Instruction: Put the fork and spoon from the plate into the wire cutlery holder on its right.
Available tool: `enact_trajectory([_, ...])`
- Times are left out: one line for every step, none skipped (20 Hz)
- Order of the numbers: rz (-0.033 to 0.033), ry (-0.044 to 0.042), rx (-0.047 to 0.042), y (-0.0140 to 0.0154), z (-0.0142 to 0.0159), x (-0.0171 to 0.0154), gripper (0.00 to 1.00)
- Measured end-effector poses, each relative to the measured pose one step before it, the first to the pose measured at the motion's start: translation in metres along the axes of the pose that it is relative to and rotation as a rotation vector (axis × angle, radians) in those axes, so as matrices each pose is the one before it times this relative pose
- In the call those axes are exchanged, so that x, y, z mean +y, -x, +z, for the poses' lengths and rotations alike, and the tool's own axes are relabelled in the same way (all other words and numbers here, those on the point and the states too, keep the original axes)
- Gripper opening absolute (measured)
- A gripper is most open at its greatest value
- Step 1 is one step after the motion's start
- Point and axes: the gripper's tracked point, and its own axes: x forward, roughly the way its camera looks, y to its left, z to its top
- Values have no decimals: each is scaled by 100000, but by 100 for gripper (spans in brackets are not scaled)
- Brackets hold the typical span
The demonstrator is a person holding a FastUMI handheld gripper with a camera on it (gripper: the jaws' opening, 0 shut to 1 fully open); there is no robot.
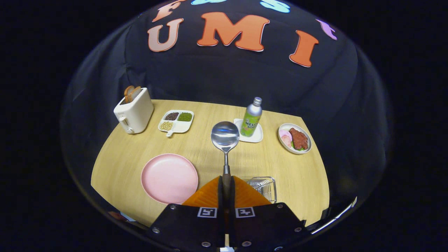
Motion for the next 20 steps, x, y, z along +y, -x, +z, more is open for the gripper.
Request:
enact_trajectory([-430,-819,1084,-43,-141,-817,5])
enact_trajectory([-407,463,931,-12,-121,-813,5])
enact_trajectory([-1837,1656,1118,-238,-293,-1031,5])
enact_trajectory([-1753,2091,1707,-224,-499,-916,5])
enact_trajectory([-1285,1110,1963,28,-349,-652,5])
enact_trajectory([-569,482,1926,6,-407,-471,5])
enact_trajectory([-324,366,1134,111,-424,-620,5])
enact_trajectory([-728,1057,1866,-167,-499,-588,5])
enact_trajectory([-758,1151,2065,-237,-622,-514,5])
enact_trajectory([-193,1247,2598,-202,-610,-467,5])
enact_trajectory([-886,1087,2810,-550,-497,-311,5])
enact_trajectory([-1411,856,2787,-421,-707,-618,5])
enact_trajectory([-451,747,2352,-410,-517,-337,5])
enact_trajectory([347,685,2326,-288,-507,-191,5])
enact_trajectory([495,555,2342,-149,-519,-192,5])
enact_trajectory([233,663,2353,-274,-571,-247,5])
enact_trajectory([-379,549,2699,-269,-603,-358,5])
enact_trajectory([-894,669,2575,-378,-505,-334,6])
enact_trajectory([-609,1122,1965,-401,-437,-195,6])
enact_trajectory([-6,1221,2031,-468,-421,-109,6])
